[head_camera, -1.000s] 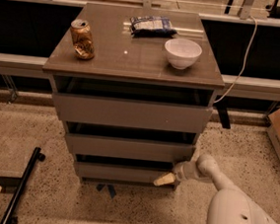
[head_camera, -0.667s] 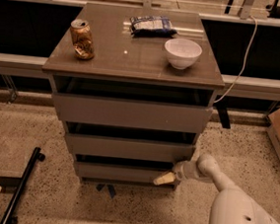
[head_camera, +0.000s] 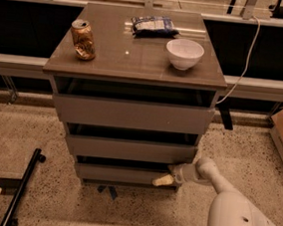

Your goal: Open bottom drawer

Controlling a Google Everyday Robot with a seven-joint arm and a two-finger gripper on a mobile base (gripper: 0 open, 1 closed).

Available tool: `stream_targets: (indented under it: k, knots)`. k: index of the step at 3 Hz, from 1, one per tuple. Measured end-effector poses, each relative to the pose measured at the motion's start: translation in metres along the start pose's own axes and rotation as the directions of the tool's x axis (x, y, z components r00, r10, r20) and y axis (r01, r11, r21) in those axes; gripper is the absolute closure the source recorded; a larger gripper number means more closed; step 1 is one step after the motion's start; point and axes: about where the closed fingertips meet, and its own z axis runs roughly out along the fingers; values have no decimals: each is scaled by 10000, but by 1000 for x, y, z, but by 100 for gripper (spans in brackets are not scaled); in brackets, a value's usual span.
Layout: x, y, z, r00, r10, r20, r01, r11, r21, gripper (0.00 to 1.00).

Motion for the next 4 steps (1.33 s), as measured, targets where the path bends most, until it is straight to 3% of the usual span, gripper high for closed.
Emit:
stream_targets:
  k: [3, 4]
  knots:
    - [9, 6, 15, 9990, 350, -283, -360, 9987, -347, 89]
    - [26, 15, 16, 9947, 717, -731, -755, 9958, -510, 100]
